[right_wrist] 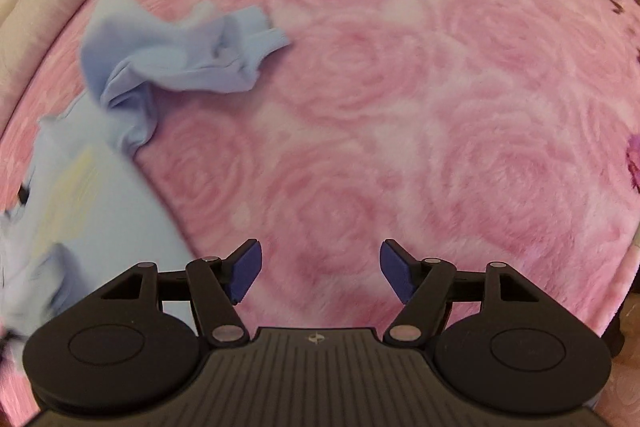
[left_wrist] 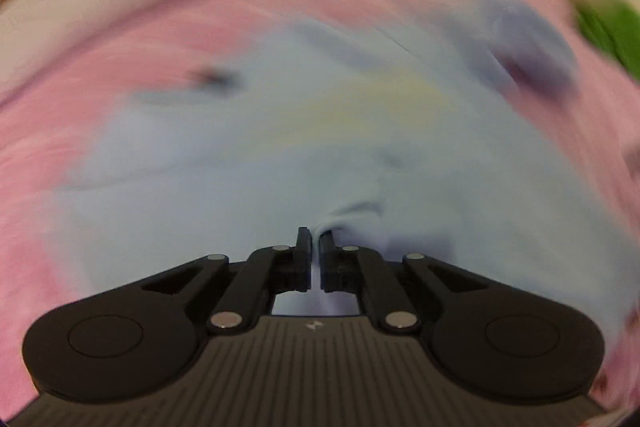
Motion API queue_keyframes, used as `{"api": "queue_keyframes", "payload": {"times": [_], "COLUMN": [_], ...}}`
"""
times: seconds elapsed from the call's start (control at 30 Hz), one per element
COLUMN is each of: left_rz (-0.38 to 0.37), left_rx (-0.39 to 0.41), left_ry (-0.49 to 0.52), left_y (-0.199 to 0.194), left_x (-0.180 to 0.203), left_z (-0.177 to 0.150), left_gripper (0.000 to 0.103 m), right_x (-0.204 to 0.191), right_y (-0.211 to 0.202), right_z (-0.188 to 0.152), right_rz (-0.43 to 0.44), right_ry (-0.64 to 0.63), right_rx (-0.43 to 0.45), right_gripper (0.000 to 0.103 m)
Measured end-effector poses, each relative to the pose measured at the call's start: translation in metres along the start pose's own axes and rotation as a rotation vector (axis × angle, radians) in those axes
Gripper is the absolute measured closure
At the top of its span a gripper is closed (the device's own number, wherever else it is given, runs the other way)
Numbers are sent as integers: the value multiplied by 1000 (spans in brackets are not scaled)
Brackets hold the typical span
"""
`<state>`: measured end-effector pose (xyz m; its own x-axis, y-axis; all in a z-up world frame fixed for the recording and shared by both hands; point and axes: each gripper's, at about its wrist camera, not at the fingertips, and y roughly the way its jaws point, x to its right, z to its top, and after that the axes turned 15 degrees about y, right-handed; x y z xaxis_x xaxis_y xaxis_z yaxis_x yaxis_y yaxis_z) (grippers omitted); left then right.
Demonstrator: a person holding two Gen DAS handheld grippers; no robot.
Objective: Fold clothes
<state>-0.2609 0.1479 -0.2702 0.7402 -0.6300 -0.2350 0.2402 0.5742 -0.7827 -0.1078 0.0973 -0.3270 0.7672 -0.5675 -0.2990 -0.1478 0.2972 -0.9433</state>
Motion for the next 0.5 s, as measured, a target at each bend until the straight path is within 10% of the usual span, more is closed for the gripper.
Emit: {"api": "queue_keyframes", "payload": {"times": [0.17,0.23,0.37,0.5], "left_rz": [454,525,326,-73], "left_rx": [22,-33,-79,-132], "left_ry": [-439,-634,-860,-993], "left_y": [-73,-97,-125,-107], "left_x": [-172,-226,-247,-175], "left_z": [-53,-93,-172,-224], "left_gripper": [95,74,72,70], "right_x": [-6,-6,-7,4], "right_y": [-11,-13,-11,-9], "right_z": [-14,-24,-52,-78], "right_rz": [3,13,25,36], "right_ry": [-30,-39,-57,-14], "right_rx": [-3,-18,-69,-91], "right_gripper": [31,30,30,30]}}
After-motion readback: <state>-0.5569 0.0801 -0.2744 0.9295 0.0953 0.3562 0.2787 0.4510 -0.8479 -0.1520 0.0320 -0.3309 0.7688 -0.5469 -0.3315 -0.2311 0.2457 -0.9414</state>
